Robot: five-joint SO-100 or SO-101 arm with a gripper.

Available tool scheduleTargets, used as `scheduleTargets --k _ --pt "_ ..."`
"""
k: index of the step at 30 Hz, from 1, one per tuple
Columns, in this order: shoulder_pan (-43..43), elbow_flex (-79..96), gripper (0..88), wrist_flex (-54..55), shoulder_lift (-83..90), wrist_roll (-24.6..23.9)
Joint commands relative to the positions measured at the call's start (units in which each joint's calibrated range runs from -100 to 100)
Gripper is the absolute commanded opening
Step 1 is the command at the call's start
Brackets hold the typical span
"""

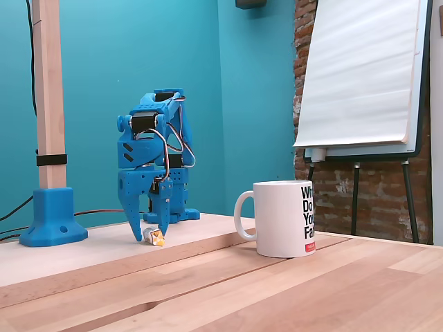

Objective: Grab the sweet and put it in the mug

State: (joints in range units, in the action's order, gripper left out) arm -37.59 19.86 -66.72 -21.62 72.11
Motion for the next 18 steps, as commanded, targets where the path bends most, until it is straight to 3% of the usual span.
scheduleTargets --k 1,4,9,18 --pt "0.4 -0.8 15.4 0.3 0.4 -0.1" --pt "0.5 -0.8 12.5 0.3 0.4 -0.1" --pt "0.5 -0.8 0.1 0.3 0.4 -0.1" --pt "0.5 -1.7 0.0 -0.6 2.3 -0.1"
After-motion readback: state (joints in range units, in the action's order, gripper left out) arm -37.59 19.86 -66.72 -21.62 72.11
